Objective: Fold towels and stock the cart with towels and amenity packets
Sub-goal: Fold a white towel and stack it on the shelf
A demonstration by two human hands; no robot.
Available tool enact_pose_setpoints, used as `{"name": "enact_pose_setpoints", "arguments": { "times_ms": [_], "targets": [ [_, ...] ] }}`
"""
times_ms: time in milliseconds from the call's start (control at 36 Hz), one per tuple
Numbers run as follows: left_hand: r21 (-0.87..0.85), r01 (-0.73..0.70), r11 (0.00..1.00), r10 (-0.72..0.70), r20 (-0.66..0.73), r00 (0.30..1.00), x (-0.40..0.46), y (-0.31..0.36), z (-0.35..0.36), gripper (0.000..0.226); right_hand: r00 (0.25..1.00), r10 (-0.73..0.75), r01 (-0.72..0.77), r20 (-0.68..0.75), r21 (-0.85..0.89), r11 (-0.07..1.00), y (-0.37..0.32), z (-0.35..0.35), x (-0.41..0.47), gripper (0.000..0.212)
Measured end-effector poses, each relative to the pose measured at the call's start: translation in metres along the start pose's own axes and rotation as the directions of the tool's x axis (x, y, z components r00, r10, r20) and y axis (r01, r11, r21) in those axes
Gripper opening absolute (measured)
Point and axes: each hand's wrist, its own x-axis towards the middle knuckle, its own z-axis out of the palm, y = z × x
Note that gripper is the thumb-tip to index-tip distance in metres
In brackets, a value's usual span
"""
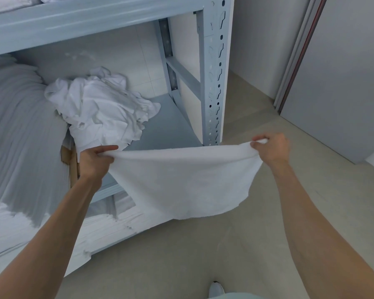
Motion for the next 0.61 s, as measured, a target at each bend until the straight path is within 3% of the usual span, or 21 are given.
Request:
{"name": "enact_pose_setpoints", "arguments": {
  "times_ms": [194,361,444,556,611],
  "targets": [
    [0.098,-0.068,0.993,0.063,0.053,0.997,0.002,0.0,-0.003,0.027,0.993,-0.04,0.029,0.115,0.094,0.995,0.0,0.007,-0.002,0.012],
    [0.264,-0.1,0.959,0.117,-0.048,0.992,0.006,-0.008,-0.011,0.013,0.902,-0.104,0.105,0.419,0.023,0.994,-0.003,0.003,-0.003,0.044],
    [0.292,-0.123,0.948,0.157,-0.097,0.983,0.013,-0.013,-0.019,0.022,0.921,-0.129,0.153,0.367,-0.037,0.988,0.001,0.003,0.0,0.024],
    [0.293,-0.096,0.951,0.149,-0.167,0.975,0.017,-0.009,-0.027,0.038,0.953,-0.128,0.141,0.275,-0.028,0.99,0.007,0.005,0.004,0.038],
    [0.283,-0.118,0.952,0.166,-0.151,0.975,0.016,-0.003,-0.029,0.04,0.964,-0.144,0.15,0.222,-0.01,0.989,0.006,0.005,0.006,0.028]
  ]
}}
